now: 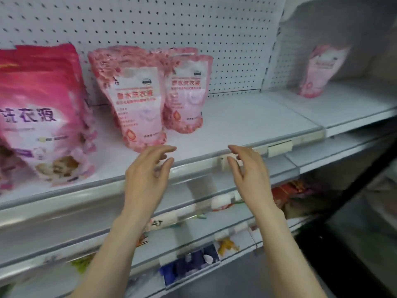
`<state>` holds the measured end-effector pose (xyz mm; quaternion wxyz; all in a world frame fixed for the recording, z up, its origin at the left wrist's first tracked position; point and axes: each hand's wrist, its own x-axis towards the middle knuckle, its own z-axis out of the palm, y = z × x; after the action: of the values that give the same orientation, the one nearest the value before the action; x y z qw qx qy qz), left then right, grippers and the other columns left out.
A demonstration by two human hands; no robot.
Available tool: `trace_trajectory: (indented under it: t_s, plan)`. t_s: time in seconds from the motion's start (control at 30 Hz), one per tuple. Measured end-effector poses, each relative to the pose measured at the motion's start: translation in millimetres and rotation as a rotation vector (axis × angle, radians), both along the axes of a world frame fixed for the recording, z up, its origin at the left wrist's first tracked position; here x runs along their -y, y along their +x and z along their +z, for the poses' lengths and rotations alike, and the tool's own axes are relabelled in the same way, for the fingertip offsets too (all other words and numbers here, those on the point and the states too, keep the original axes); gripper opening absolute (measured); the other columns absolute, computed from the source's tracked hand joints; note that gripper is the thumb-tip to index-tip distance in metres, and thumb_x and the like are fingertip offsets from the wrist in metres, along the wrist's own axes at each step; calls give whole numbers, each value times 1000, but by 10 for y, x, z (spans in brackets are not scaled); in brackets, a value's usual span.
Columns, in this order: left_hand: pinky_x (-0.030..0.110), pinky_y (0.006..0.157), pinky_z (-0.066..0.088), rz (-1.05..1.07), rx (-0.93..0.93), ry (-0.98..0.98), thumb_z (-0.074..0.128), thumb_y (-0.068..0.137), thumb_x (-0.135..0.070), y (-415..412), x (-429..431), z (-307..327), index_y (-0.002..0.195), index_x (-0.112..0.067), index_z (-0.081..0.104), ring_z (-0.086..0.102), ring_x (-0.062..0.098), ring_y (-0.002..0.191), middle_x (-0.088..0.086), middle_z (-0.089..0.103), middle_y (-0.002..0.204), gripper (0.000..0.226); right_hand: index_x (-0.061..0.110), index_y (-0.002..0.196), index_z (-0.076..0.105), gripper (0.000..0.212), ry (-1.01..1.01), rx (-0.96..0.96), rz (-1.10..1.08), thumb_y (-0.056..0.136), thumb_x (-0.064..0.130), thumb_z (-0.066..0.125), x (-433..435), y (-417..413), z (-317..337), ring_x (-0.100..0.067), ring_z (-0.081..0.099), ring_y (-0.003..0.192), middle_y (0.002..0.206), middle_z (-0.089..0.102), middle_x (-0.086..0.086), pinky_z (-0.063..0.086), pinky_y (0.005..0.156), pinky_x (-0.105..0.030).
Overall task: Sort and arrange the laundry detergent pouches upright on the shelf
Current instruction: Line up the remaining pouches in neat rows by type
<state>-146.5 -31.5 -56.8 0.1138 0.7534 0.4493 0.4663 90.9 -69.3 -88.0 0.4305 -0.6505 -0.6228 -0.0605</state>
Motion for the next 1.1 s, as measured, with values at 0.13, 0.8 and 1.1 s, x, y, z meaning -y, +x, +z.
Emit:
trace_trajectory:
  t_s: [0.13,0.8,1.1]
  plan:
    - [29,85,53,-60,79,-28,61,92,-16,1027,-74,-83,110,-26,66,64,5,89,-9,64,109,22,18,133,58,33,-44,54,-84,101,26,53,104,959,50,-20,54,118,128,62,-2,36,97,-23]
    - [34,101,39,-282,-470,-153,60,91,-35,4139,-1475,112,139,-26,46,48,22,125,-1,45,142,51,15,135,55,38,-13,-107,-239,98,24,56,-1150,4330,696,-19,60,106,119,65,-5,49,94,-39]
    - [31,103,39,-163,-589,-208,51,95,-42,4305,-1778,7,143,-28,41,41,17,130,-7,41,145,51,16,149,26,72,-217,-513,-234,91,24,68,-2516,5301,994,-28,53,127,143,51,-7,43,95,-29]
